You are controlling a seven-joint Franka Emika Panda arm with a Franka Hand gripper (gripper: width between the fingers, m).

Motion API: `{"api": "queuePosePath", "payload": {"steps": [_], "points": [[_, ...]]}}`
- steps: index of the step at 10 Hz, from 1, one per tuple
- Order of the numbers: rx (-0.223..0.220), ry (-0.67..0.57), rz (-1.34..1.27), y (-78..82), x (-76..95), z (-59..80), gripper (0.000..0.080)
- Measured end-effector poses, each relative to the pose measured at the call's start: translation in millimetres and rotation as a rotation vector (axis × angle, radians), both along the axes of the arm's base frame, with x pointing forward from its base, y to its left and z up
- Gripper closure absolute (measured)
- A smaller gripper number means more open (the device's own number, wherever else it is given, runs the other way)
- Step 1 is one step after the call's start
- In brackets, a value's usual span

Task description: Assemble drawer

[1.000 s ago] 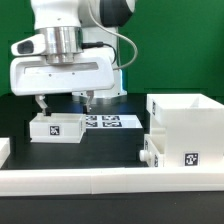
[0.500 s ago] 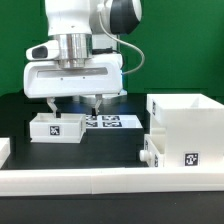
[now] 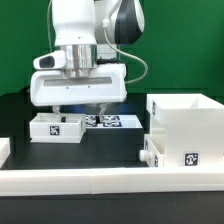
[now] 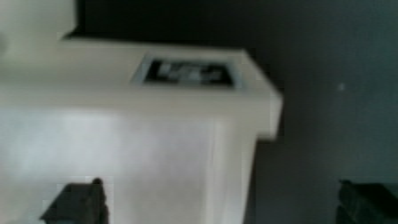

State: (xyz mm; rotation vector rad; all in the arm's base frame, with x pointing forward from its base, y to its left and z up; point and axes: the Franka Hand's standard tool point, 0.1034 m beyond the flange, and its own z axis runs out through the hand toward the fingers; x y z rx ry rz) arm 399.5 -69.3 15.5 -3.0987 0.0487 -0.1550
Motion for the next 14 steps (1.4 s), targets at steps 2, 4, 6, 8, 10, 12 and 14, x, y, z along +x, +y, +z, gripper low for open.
{"api": "queuePosePath", "payload": {"steps": [2, 4, 6, 8, 10, 12, 14], "points": [[-0.012, -0.014, 0.002, 0.6, -8.7, -8.1, 0.0151], [-0.021, -0.026, 0.008, 2.0, -14.6, -10.3, 0.0151], [-0.022, -0.027, 0.009, 1.4, -15.0, -10.6, 0.0405], [-0.023, -0.033, 0.009, 1.1, -11.0, -9.4, 0.0583], [-0.023, -0.037, 0.010, 1.3, -8.5, -8.9, 0.0740], [-0.023, -0.037, 0.011, 1.8, -8.3, -9.0, 0.0758], [-0.022, -0.038, 0.017, 4.3, -7.0, -8.7, 0.0758]]}}
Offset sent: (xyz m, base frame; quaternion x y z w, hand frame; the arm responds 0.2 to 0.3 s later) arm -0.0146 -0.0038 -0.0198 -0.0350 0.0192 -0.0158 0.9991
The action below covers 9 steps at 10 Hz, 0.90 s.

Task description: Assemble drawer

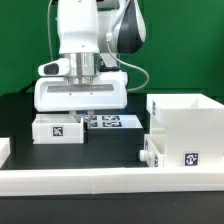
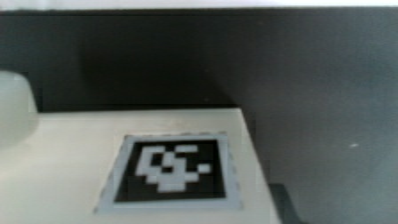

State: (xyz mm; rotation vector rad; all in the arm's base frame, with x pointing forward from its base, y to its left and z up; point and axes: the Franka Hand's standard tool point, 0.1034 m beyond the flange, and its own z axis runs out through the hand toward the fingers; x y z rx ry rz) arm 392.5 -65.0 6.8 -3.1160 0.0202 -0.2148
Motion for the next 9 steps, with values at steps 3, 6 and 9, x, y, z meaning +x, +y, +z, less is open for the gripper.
{"api": "queuePosePath", "payload": {"steps": [3, 6, 9], "points": [[0.005, 0.000, 0.066, 18.6, 16.7, 10.8, 0.0758], [0.021, 0.022, 0.213, 33.3, 46.8, 26.1, 0.0757], [0.022, 0.026, 0.294, 36.2, 56.2, 39.4, 0.0757]]}}
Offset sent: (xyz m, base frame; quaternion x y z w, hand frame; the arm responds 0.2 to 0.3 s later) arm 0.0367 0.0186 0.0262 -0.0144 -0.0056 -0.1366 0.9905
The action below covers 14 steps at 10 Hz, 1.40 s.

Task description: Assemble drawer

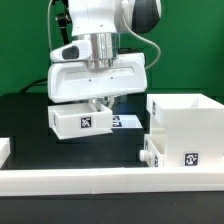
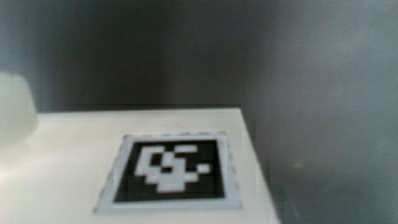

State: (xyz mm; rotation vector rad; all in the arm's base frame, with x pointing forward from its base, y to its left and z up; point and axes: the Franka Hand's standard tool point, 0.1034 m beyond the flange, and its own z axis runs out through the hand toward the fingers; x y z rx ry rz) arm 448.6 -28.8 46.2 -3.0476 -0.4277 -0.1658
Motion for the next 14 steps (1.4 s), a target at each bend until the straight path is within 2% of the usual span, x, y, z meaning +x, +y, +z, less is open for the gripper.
{"api": "queuePosePath", "payload": {"steps": [3, 6, 7, 10, 11, 12, 13, 14], "points": [[-0.021, -0.002, 0.223, -0.5, 1.0, 0.1, 0.0757], [-0.020, 0.027, 0.479, -11.5, 26.0, 14.4, 0.0757], [-0.031, 0.018, 0.548, -15.1, 27.2, 15.9, 0.0757], [-0.044, 0.013, 0.709, -15.5, 25.2, 13.2, 0.0757], [-0.053, 0.011, 0.826, -16.3, 27.5, 13.1, 0.0757], [-0.064, 0.004, 0.952, -18.2, 37.8, 14.9, 0.0757], [-0.059, 0.006, 0.952, -19.6, 44.3, 16.2, 0.0757], [-0.067, 0.005, 1.031, -21.1, 43.1, 15.4, 0.0757]]}}
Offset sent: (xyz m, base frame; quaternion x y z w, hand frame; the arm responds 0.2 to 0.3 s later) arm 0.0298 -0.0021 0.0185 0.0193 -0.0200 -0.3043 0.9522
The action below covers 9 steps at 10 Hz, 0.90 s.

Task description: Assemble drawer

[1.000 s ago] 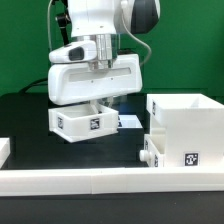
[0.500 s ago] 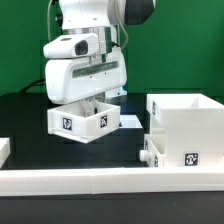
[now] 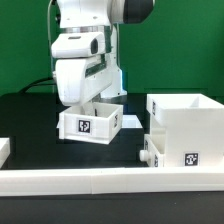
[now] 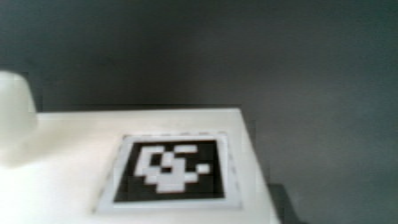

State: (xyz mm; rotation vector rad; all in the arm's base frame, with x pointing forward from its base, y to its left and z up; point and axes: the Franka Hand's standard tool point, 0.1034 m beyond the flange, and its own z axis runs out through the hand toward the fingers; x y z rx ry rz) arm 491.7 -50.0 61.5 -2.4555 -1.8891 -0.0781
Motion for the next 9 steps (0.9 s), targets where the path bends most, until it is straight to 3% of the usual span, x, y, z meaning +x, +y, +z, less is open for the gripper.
{"api": "queuePosePath", "payload": {"steps": [3, 7, 9], "points": [[-0.002, 0.002, 0.082, -1.8, 2.5, -3.1, 0.0757], [0.016, 0.022, 0.100, 8.2, 39.0, 9.5, 0.0757], [0.017, 0.027, 0.095, 6.2, 35.2, 6.1, 0.0757]]}}
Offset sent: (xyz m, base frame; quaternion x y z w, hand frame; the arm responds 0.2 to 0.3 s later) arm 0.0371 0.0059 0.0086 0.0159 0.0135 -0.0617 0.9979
